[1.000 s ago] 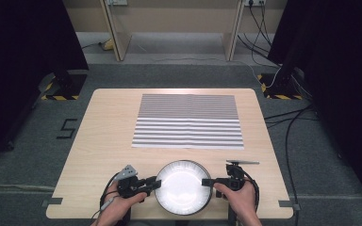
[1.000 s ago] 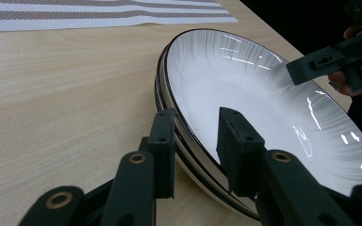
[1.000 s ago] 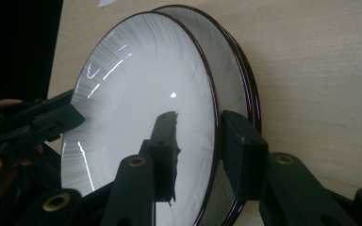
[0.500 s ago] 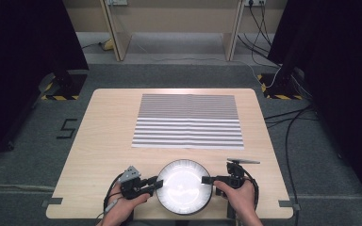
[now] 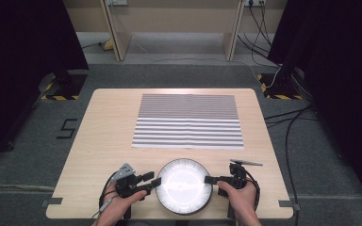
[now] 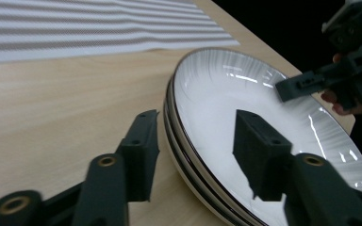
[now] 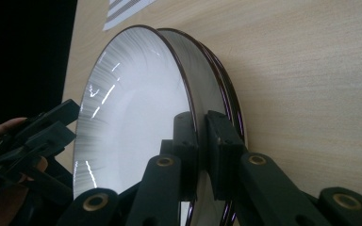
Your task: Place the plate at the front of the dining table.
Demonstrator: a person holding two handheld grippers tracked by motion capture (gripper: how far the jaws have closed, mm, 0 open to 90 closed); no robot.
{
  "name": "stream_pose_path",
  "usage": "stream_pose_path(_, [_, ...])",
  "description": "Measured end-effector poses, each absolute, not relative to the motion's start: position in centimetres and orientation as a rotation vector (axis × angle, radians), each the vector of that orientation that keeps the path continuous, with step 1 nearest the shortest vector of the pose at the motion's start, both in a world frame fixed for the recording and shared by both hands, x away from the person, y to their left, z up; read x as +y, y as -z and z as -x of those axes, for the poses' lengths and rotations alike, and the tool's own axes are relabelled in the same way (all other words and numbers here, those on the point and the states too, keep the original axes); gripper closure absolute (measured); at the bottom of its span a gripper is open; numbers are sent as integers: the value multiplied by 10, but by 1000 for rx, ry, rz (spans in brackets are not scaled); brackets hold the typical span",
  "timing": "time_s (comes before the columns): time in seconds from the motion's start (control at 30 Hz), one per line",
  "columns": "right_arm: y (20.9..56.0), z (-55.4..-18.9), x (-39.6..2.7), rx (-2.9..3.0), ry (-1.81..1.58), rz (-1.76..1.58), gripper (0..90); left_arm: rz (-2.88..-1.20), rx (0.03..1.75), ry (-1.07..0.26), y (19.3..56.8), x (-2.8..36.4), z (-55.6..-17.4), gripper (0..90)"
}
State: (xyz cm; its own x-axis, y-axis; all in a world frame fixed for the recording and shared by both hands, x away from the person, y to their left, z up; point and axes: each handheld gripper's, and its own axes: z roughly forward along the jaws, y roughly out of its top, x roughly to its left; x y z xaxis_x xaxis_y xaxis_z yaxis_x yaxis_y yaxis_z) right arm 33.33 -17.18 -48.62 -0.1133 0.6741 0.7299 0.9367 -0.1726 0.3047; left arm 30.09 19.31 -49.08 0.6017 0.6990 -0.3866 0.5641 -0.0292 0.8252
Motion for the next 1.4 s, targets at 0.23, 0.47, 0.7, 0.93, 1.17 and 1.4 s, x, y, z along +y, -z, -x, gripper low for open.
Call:
stream_pose_path(0.23, [489,-332,-175,-1739,1197,1840,823,-1643,1063,-189,482,215,-296,362])
stream_pose_path(0.47, [486,-332,-176,-1720,1224,1823,813,-1625,1092,-192,485,230,-290,331])
stream_pose_path(0.7, [478,-333,-180,-1699,1260,1811,811,-1612,1106,-202,486,239,-288,327])
stream_pose_path(0.93, [472,-334,-183,-1697,1281,1821,808,-1602,1125,-203,489,245,-286,326])
stream_pose_path(1.17, [466,-337,-185,-1687,1299,1816,805,-1592,1139,-208,492,247,-287,327])
stream_pose_path(1.4, [459,-341,-186,-1697,1321,1812,801,-1588,1146,-208,494,248,-287,325])
